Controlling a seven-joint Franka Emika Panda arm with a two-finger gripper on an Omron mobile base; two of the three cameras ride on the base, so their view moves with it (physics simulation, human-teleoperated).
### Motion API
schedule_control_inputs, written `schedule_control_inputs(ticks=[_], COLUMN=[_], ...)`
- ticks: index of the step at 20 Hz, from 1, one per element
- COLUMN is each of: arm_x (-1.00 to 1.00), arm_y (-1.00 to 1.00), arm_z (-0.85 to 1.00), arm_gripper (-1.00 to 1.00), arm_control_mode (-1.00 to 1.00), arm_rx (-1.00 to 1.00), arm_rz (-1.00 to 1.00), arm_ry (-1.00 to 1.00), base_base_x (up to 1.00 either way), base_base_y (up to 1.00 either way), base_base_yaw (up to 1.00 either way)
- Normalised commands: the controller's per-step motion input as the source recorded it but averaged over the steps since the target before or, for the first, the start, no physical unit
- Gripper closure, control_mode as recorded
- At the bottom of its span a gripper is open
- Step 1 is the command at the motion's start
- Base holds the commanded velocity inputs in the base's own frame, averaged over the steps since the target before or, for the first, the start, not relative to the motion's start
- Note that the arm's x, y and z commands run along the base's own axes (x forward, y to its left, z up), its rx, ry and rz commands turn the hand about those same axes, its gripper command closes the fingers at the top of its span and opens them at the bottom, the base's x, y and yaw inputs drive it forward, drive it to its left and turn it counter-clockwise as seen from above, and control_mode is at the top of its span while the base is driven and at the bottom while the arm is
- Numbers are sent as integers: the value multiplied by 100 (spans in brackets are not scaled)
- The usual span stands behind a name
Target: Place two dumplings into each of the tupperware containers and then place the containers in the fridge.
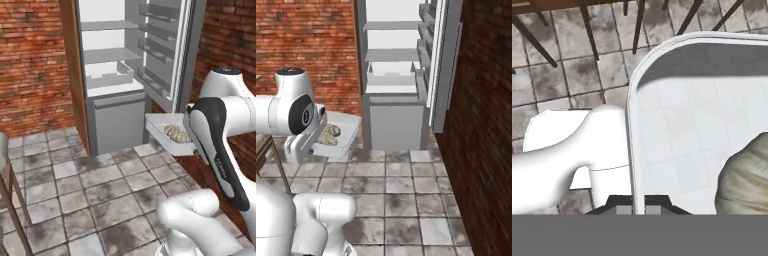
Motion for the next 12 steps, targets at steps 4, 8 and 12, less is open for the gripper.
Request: schedule_control_inputs(ticks=[4,8,12], arm_x=[0,0,0], arm_y=[0,0,0], arm_z=[0,0,0], arm_gripper=[100,100,100], arm_control_mode=[100,100,100], arm_rx=[0,0,0], arm_rz=[0,0,0], arm_ry=[0,0,0], base_base_x=[98,100,100], base_base_y=[-43,-52,-54], base_base_yaw=[21,14,13])
